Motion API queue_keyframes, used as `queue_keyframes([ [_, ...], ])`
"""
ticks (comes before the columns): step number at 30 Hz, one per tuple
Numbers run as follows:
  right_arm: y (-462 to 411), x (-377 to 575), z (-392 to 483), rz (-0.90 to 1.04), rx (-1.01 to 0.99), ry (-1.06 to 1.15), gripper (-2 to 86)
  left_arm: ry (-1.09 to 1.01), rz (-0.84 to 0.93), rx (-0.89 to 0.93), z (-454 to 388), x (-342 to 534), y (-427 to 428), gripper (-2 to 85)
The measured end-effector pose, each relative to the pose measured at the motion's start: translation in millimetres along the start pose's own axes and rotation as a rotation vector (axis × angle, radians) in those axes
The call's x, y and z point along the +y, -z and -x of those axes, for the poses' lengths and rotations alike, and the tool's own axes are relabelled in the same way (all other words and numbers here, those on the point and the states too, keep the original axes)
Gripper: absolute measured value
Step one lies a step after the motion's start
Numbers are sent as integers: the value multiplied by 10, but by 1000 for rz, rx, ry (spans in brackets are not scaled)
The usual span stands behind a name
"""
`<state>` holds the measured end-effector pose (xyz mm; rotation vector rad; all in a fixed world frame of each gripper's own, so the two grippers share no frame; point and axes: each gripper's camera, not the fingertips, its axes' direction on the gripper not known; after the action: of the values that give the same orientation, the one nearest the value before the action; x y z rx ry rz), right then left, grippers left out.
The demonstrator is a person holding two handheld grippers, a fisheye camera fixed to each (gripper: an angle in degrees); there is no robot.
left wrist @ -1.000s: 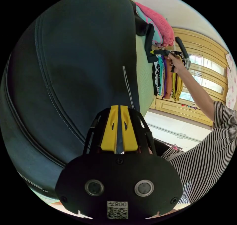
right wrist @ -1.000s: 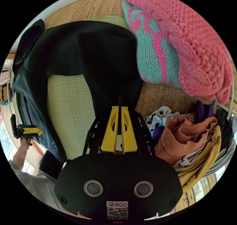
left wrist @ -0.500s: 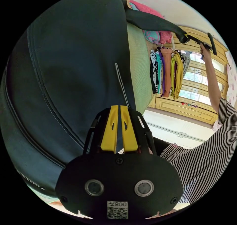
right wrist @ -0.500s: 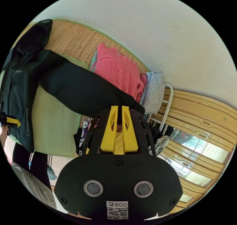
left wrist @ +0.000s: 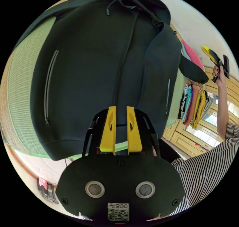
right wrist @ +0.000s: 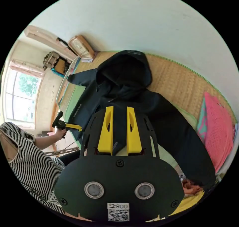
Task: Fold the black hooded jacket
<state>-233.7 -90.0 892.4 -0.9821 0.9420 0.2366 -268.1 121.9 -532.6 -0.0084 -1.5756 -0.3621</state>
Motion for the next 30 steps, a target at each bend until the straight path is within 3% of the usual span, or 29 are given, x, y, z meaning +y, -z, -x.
queue_keyframes([
  [4, -609, -681, 732, 74, -22, 181, 98, -5, 70, -44, 132, 51, -259, 66],
  [11, -1372, -1319, 1639, 223, 249, 426, 114, -32, 52, -93, 309, 74, -367, 26],
  [14, -1634, -1459, 1739, 299, 339, 438, 101, -30, 51, -34, 453, 82, -391, 13],
  [18, -1628, -1573, 1777, 309, 356, 434, 32, -25, 33, 41, 623, 126, -405, 4],
  [23, -1173, -1706, 1755, 219, 347, 390, 13, -40, -1, 128, 717, 169, -385, 1],
  [27, -865, -1697, 1897, 128, 204, 392, 29, -33, -11, 152, 811, 179, -421, 1],
  [30, -985, -1748, 2010, 155, 210, 351, 115, -22, -8, 167, 912, 153, -458, 2],
])
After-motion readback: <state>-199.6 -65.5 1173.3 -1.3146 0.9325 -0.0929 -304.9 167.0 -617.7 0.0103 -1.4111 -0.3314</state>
